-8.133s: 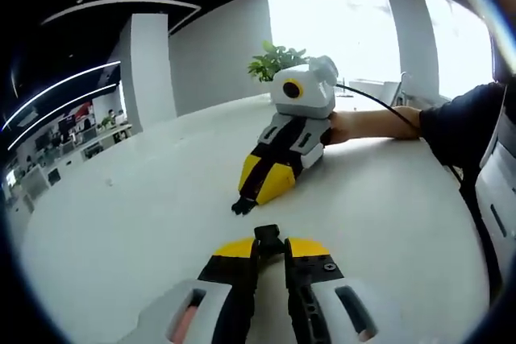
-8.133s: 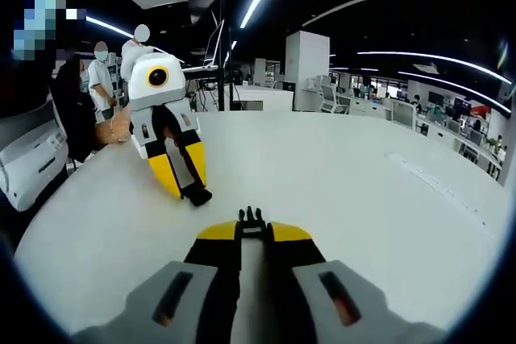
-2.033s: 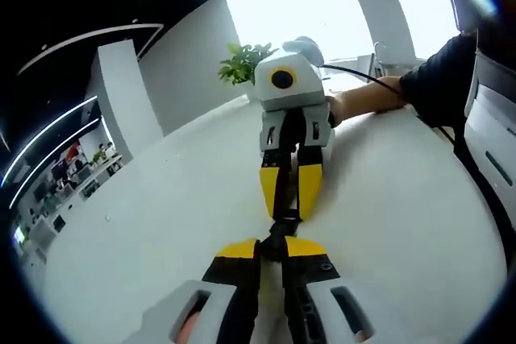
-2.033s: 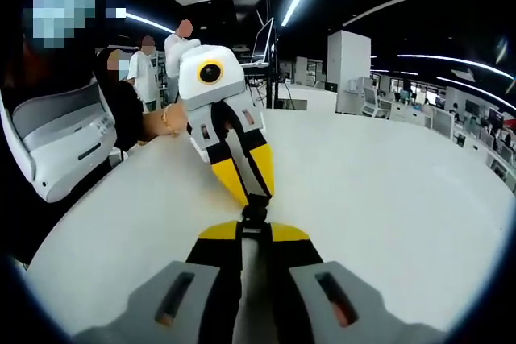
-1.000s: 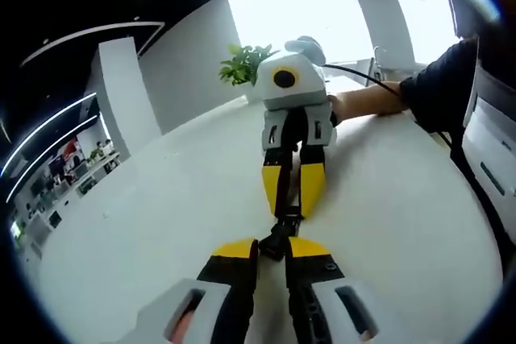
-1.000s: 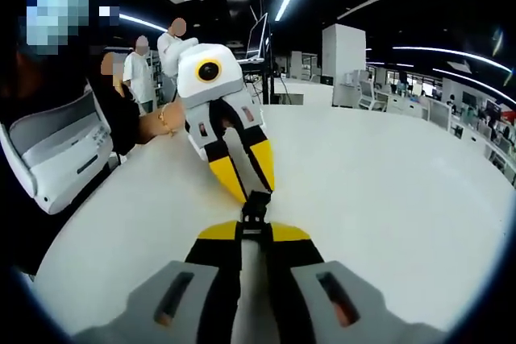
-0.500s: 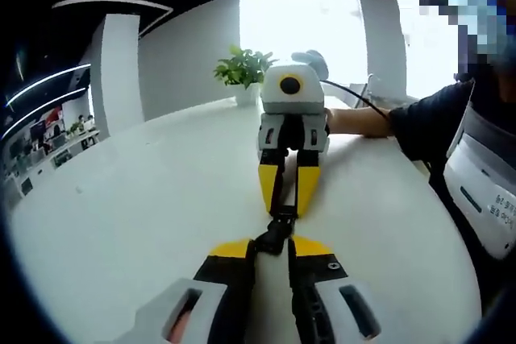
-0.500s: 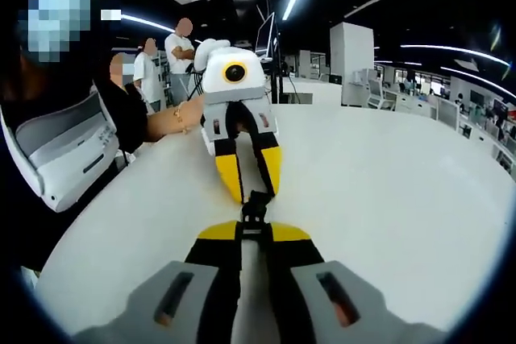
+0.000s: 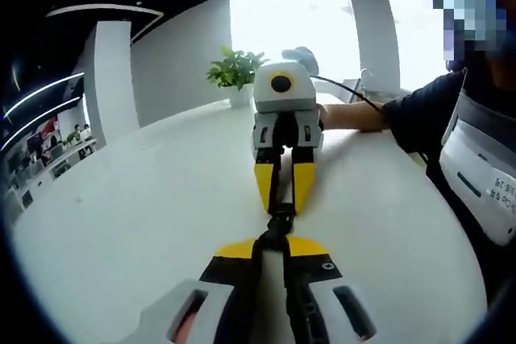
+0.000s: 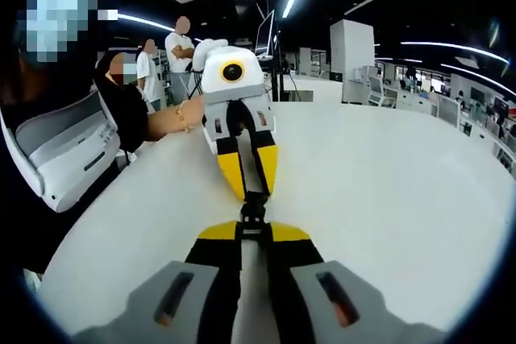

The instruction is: Snap the two parts of the plastic buckle together until the buckle closes and remains connected.

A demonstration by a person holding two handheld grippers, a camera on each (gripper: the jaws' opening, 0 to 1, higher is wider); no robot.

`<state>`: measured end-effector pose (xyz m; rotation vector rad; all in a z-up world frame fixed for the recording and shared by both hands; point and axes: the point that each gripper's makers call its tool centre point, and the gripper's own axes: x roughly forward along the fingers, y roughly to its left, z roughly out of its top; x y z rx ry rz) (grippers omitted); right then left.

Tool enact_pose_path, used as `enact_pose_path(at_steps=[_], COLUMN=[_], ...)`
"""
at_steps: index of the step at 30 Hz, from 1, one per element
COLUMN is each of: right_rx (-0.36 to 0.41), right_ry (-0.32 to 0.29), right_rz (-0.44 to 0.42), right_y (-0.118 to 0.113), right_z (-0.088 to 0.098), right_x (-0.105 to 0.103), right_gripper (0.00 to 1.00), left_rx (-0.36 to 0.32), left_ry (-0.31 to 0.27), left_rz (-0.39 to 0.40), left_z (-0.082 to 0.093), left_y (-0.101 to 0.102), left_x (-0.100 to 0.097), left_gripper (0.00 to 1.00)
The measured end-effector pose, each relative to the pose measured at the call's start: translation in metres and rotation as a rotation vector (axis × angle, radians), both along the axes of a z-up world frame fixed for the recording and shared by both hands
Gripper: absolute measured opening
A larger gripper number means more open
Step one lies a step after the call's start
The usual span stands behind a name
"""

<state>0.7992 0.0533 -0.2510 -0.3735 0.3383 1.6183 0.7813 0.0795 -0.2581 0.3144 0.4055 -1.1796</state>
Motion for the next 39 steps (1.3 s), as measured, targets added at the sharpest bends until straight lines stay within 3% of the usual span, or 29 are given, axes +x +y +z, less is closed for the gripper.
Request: enact_pose_path(at_steps=[7,29,30,33,39], right_rx=[-0.013,-0.036,-0.027,-0.021,-0.018], right_ry=[-0.032,-0.060,-0.076,-0.070,-0.072], right_rz=[-0.046,-0.123,-0.130,-0.109,-0.092], right_y=[0.000,0.007,0.009,0.005,0.003], right_z=[-0.001,0.000,0.003,0.005,0.008], right_x=[0.002,0.002,0.005,0.002,-0.002], right_gripper=[0.10,0.09,0.09,0.09,0.10], left_rx=[0.026,0.037,0.049,0.061,0.048], left_ry=[-0.048,-0.066,-0.068,-0.100,-0.086], left_rz=[0.026,0.052,0.082,0.045,0.050], left_z=[0.001,0.002,0.000,-0.004,-0.008], left_y=[0.001,0.002,0.004,-0.003,-0.007], left_x=[0.002,0.007,0.011,0.011,0.013], left_gripper=[0.09,0.08,0.08,0.08,0.09])
